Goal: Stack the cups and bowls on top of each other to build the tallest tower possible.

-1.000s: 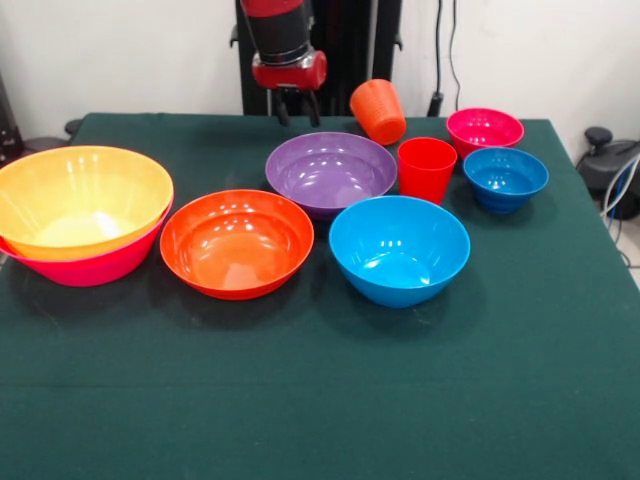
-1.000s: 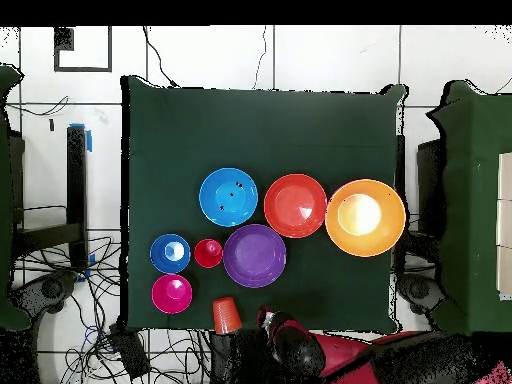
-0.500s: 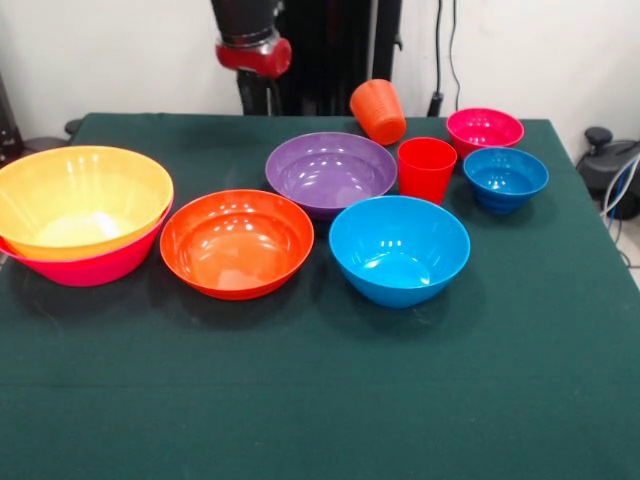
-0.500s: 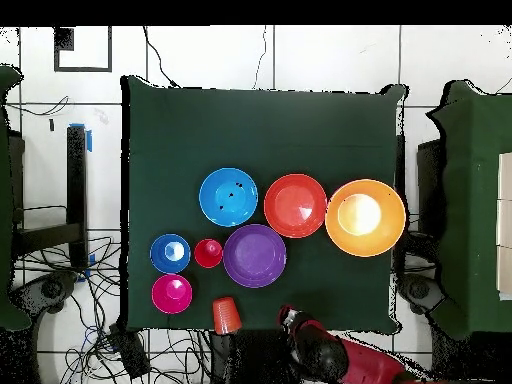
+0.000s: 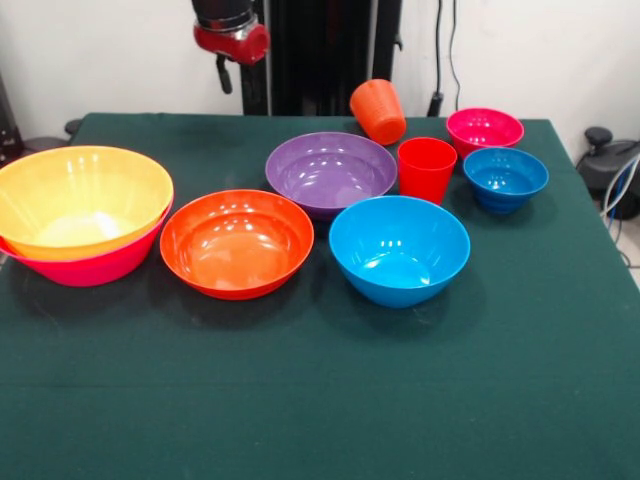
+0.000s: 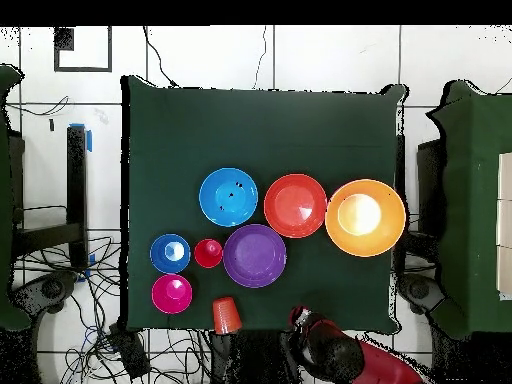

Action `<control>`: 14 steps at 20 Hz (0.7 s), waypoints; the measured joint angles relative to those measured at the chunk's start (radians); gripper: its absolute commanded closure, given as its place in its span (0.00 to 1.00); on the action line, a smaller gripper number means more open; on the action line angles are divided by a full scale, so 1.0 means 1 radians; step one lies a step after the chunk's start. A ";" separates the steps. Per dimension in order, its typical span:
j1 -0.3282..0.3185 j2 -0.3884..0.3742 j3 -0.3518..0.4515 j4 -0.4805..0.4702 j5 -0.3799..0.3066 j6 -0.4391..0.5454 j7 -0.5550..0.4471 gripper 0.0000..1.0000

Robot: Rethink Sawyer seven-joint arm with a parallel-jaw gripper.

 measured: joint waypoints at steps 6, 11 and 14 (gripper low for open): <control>-0.009 0.016 0.030 0.000 0.049 0.006 0.000 0.00; -0.010 0.042 0.048 0.000 0.058 0.006 0.000 0.00; -0.016 0.058 0.064 0.000 0.062 0.006 0.000 0.00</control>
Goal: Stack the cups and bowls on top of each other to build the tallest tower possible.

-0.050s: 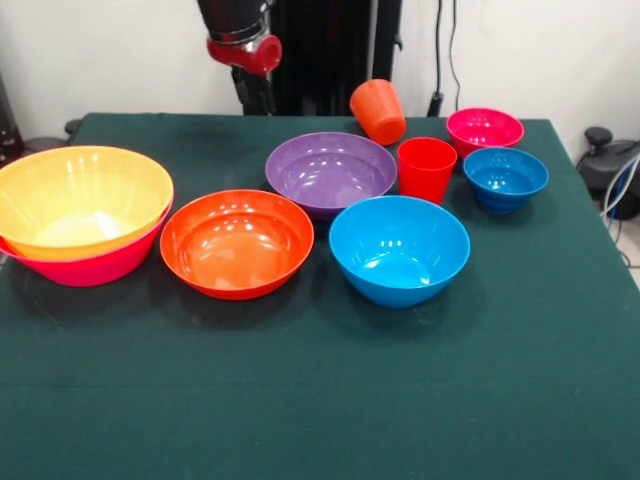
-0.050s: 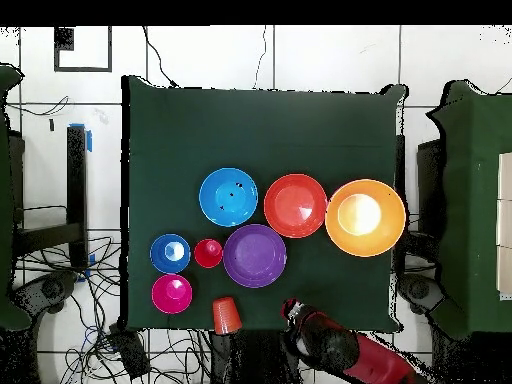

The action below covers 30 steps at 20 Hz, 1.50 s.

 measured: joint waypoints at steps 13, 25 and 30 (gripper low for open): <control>-0.016 0.041 0.087 0.000 0.062 -0.006 0.001 0.00; -0.016 0.125 0.116 -0.001 0.072 -0.106 0.017 0.00; -0.015 0.153 0.116 -0.001 0.072 -0.121 0.022 0.00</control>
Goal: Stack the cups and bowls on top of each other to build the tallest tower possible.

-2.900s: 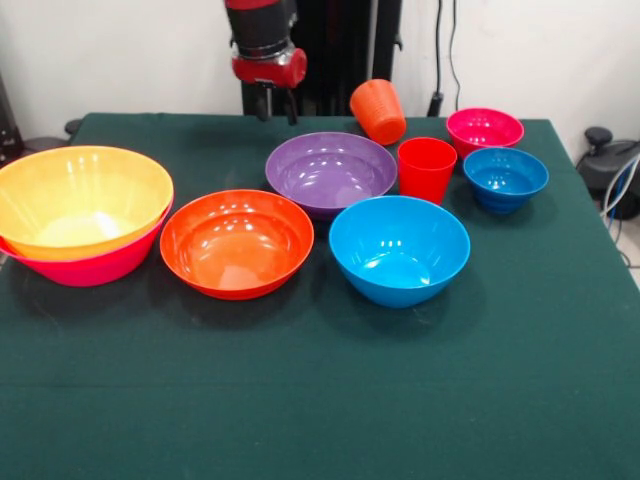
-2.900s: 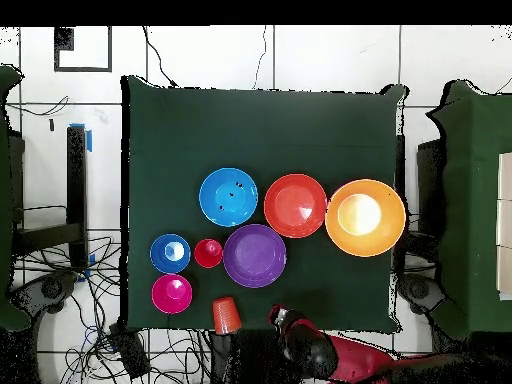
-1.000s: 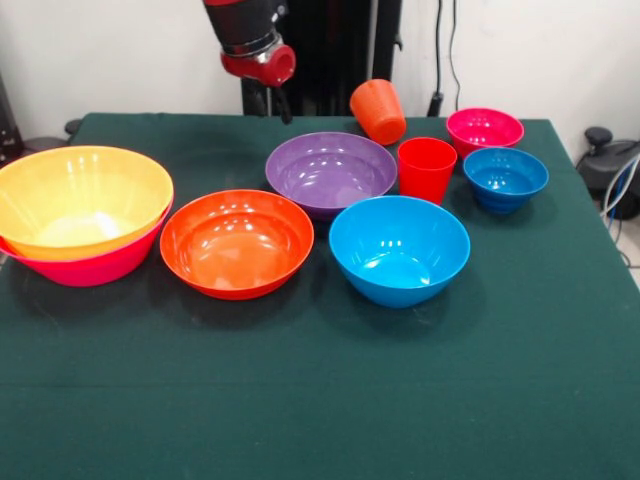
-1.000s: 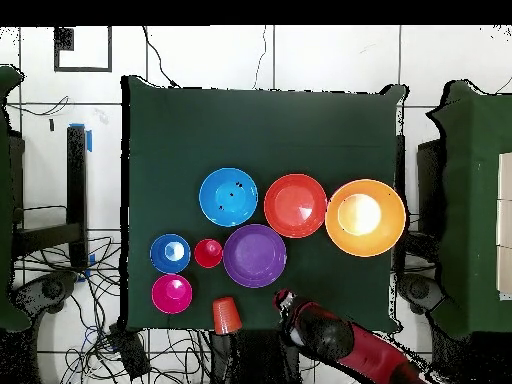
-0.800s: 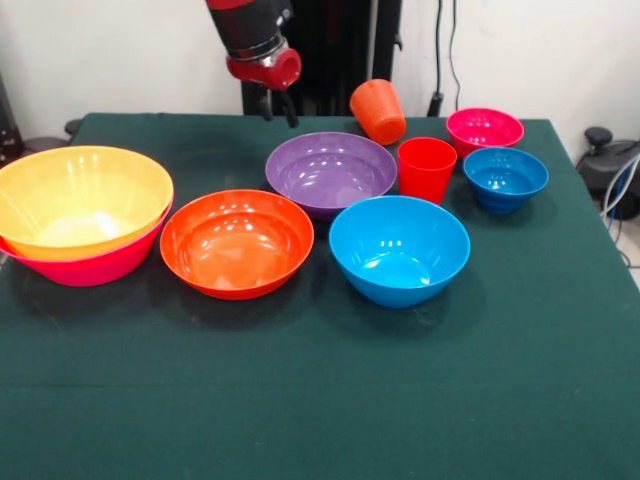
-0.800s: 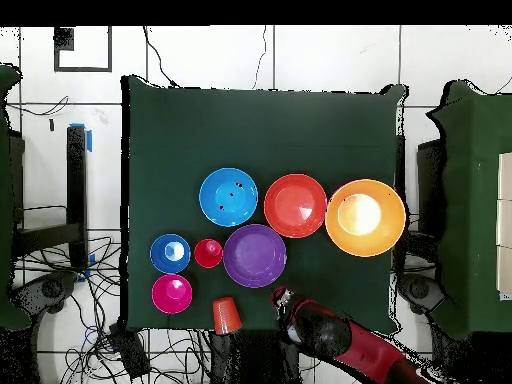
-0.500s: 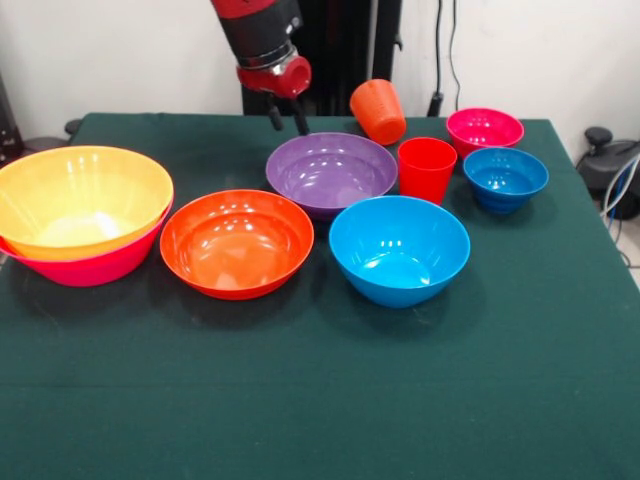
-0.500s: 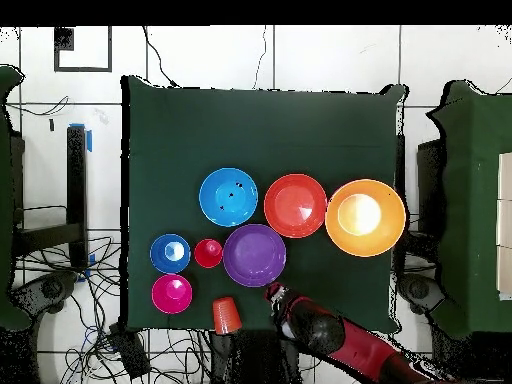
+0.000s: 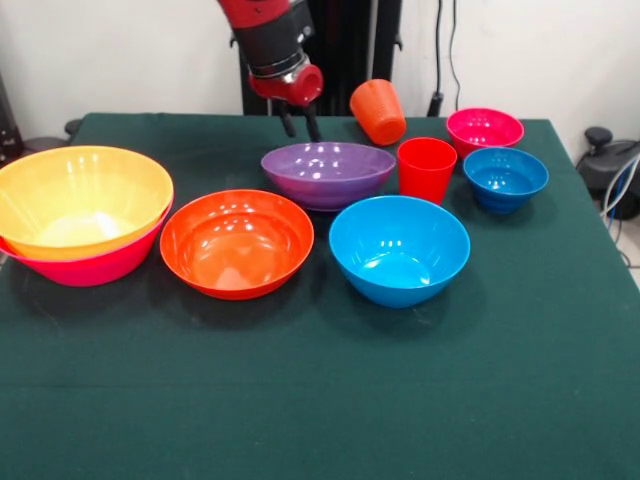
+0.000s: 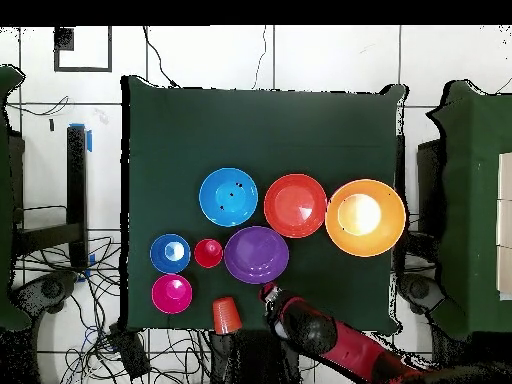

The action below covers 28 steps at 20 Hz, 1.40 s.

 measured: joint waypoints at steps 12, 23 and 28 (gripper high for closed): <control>0.013 0.050 0.000 -0.013 0.000 -0.030 0.000 0.00; 0.043 -0.147 0.000 0.018 0.047 0.034 0.000 0.00; 0.044 -0.242 -0.001 0.026 0.078 0.127 0.000 0.00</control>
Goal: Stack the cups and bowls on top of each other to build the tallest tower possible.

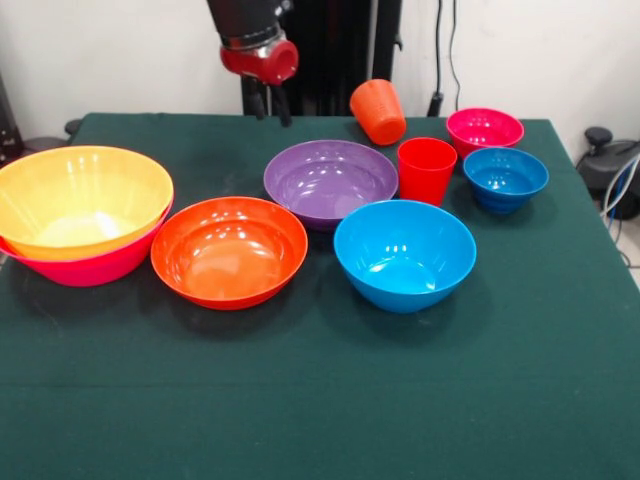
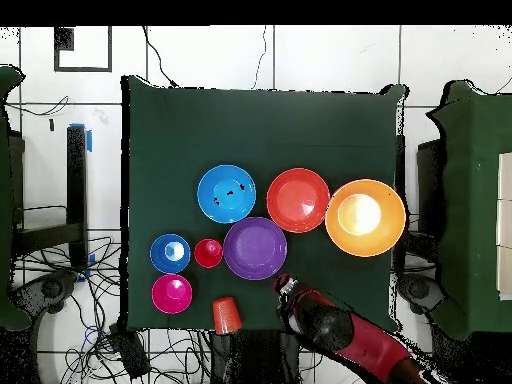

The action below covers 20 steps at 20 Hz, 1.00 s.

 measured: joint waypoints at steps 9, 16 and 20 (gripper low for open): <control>0.000 -0.067 0.000 0.000 0.009 0.059 0.000 0.00; 0.005 -0.060 0.001 -0.002 0.012 0.059 0.000 0.00; 0.021 -0.038 0.002 -0.009 0.014 0.057 0.000 0.00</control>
